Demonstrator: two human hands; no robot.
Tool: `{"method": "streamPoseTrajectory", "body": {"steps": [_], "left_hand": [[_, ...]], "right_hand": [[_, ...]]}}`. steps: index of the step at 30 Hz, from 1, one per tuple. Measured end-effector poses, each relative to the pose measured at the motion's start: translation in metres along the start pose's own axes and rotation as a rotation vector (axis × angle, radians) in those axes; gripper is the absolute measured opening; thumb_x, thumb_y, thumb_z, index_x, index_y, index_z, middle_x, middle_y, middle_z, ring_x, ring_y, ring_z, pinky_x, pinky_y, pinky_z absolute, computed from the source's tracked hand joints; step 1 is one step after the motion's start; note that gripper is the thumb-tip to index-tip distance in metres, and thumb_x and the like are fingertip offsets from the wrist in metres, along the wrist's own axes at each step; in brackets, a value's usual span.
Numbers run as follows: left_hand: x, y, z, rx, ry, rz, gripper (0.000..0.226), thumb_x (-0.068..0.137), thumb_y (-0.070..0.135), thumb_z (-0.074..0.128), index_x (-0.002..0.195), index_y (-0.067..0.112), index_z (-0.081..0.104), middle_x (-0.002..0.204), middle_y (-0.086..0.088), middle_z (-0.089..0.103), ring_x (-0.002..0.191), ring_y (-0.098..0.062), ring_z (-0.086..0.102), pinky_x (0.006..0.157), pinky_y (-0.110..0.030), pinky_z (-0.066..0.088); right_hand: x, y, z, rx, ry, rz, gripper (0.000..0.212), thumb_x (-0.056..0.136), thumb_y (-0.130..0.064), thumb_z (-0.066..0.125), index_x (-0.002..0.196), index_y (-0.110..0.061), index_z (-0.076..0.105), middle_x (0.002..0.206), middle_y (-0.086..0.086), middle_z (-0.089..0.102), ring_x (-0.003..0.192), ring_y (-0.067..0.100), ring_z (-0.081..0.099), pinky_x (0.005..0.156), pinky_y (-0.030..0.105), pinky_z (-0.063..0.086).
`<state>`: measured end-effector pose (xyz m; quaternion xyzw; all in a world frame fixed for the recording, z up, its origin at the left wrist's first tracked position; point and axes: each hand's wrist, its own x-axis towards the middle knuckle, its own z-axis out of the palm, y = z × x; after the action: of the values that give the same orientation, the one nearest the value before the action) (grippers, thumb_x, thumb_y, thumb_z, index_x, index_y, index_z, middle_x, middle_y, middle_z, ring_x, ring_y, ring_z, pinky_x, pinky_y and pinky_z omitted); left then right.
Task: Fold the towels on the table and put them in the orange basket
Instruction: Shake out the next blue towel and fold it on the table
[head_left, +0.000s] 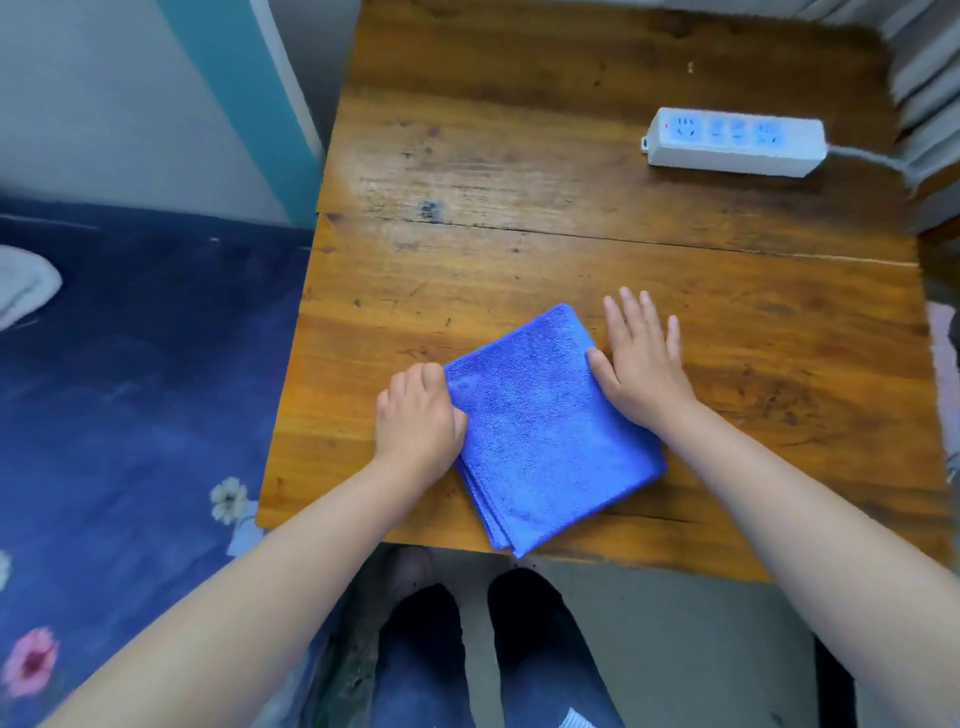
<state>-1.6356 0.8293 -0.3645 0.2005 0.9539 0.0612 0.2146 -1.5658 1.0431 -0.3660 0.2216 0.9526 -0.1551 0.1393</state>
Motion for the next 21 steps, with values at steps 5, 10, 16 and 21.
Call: {"method": "streamPoseTrajectory", "body": {"steps": [5,10,16,21], "left_hand": [[0.01,0.007,-0.014,-0.121,-0.124,-0.161,0.032,0.084,0.015,0.049,0.112,0.003,0.04,0.116,-0.017,0.054,0.11,-0.035,0.051,0.085,-0.04,0.042],[0.016,0.009,-0.024,-0.17,-0.263,-0.263,0.022,0.082,0.009,0.05,0.102,0.0,0.055,0.111,-0.017,0.061,0.104,-0.033,0.056,0.071,-0.03,0.04],[-0.013,-0.004,-0.051,-0.311,-0.283,-0.285,0.02,0.078,0.006,0.051,0.062,0.015,0.043,0.065,0.001,0.048,0.076,-0.026,0.048,0.047,-0.023,0.03],[-0.079,-0.05,-0.092,-0.525,-0.204,-0.277,0.02,0.075,0.012,0.065,0.064,0.017,0.05,0.064,0.005,0.045,0.067,-0.016,0.043,0.051,-0.023,0.031]], "right_hand": [[0.033,-0.029,-0.029,-0.104,-0.237,-0.308,0.065,0.084,-0.016,0.049,0.143,-0.015,0.022,0.142,0.01,0.035,0.128,0.027,0.037,0.102,0.037,0.034],[0.045,-0.047,-0.046,-0.112,-0.402,-0.282,0.038,0.079,-0.006,0.051,0.117,-0.006,0.047,0.114,0.014,0.046,0.105,0.031,0.048,0.08,0.03,0.041],[0.026,-0.068,-0.074,-0.182,-0.379,-0.402,0.011,0.073,-0.003,0.053,0.077,-0.01,0.046,0.076,0.002,0.043,0.081,0.027,0.046,0.053,0.027,0.033],[-0.009,-0.118,-0.1,-0.054,-0.273,-0.613,0.041,0.068,0.006,0.051,0.056,-0.024,0.025,0.064,-0.009,0.03,0.073,0.022,0.034,0.046,0.022,0.02]]}}
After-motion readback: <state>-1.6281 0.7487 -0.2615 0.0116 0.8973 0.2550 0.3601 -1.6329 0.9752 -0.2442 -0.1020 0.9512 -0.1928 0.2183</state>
